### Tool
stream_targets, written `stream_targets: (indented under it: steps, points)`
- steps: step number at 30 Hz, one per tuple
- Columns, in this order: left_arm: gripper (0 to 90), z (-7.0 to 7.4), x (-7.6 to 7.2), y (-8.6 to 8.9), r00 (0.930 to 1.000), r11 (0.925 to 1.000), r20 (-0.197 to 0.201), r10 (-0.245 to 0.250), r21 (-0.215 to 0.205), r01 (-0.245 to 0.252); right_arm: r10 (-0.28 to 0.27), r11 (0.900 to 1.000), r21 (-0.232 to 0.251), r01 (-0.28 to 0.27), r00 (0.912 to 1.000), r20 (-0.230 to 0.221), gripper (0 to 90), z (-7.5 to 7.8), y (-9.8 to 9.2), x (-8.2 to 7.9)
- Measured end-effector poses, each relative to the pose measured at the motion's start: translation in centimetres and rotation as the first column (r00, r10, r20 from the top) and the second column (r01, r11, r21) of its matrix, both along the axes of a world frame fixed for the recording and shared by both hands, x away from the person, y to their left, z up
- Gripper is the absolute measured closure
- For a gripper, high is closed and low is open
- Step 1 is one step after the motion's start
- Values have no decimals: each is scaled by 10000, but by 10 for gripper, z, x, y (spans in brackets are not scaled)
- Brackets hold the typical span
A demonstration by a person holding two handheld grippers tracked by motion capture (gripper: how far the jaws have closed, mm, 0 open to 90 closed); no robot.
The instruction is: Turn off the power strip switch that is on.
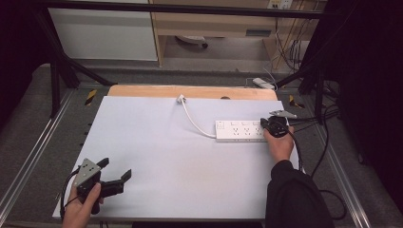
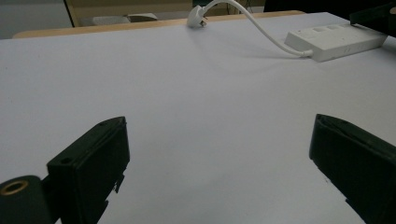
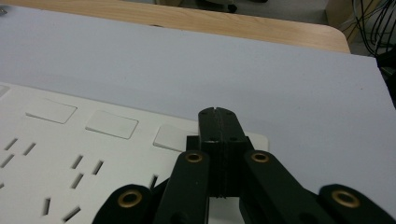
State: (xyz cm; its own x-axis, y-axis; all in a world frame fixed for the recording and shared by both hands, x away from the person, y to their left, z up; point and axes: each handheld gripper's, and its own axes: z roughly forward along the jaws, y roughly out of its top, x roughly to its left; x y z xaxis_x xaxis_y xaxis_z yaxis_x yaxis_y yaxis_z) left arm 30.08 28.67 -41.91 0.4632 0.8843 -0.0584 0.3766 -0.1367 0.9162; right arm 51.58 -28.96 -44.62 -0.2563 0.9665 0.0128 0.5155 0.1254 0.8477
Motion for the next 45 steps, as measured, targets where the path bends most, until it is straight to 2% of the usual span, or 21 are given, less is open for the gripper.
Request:
stream_targets:
  steps: [16, 31, 36, 45]
  points:
    - [49, 0, 0, 0, 10000, 10000, -23, -13, 13, 13, 131, 9996, 255, -136, 9998, 170, 900, 4, 3, 1]
    - [49, 0, 0, 0, 10000, 10000, -26, -42, 44, 42, 551, 9967, 574, -569, 9980, 319, 836, 8, 12, -2]
    - [49, 0, 0, 0, 10000, 10000, -37, -24, 41, 24, 632, 9954, 705, -655, 9974, 353, 774, 11, 15, -2]
    - [49, -1, 0, -1, 10000, 10000, -48, -56, 46, 56, 707, 9919, 1025, -745, 9967, 402, 550, 15, 19, -4]
